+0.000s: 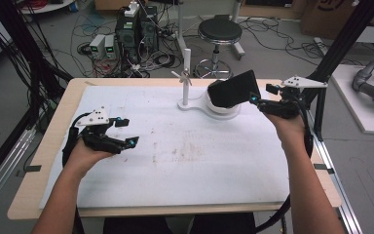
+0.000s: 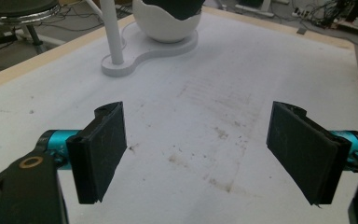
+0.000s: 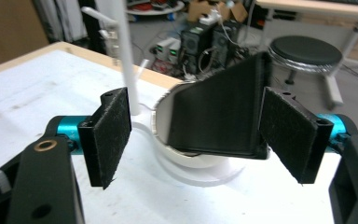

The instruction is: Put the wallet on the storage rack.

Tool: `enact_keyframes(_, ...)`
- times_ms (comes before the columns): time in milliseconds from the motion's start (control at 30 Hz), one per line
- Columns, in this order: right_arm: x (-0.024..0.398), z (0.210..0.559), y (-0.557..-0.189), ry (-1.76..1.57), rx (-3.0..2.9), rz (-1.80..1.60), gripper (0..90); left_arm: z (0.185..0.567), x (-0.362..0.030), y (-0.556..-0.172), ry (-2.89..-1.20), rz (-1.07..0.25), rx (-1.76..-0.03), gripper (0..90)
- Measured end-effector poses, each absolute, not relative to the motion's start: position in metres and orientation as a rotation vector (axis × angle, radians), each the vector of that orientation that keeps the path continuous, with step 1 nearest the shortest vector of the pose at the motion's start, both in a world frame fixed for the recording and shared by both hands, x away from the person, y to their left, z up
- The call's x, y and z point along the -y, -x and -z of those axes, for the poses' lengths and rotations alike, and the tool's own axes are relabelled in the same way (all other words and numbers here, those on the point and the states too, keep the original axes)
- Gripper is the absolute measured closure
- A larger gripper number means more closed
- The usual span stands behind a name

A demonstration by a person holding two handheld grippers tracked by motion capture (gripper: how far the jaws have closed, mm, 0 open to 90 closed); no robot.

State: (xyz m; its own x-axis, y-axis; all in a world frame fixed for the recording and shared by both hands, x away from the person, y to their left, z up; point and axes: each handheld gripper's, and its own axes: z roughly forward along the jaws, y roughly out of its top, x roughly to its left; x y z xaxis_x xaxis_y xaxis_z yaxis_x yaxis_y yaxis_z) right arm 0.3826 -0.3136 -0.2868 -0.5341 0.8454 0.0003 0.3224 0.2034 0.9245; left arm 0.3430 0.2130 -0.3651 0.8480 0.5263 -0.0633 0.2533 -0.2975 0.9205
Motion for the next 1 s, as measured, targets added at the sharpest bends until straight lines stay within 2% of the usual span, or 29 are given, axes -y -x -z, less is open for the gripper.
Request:
enact_keyframes(267, 0.308, 0.299, -0.356, -0.968, -1.977, -1.416, 23.7, 0.366, -0.215, -0.342, -1.877, -0.318, -0.594, 17.6)
enact_keyframes(700, 0.324, 0.365, -0.333, -1.029, -1.953, -1.517, 19.0, 0.381, -0.220, -0.348, -1.845, -0.309, -0.645, 16.7)
enact_keyframes(1000, 0.320, 0.375, -0.331, -1.029, -1.982, -1.502, 19.0, 0.389, -0.220, -0.347, -1.857, -0.306, -0.639, 16.6)
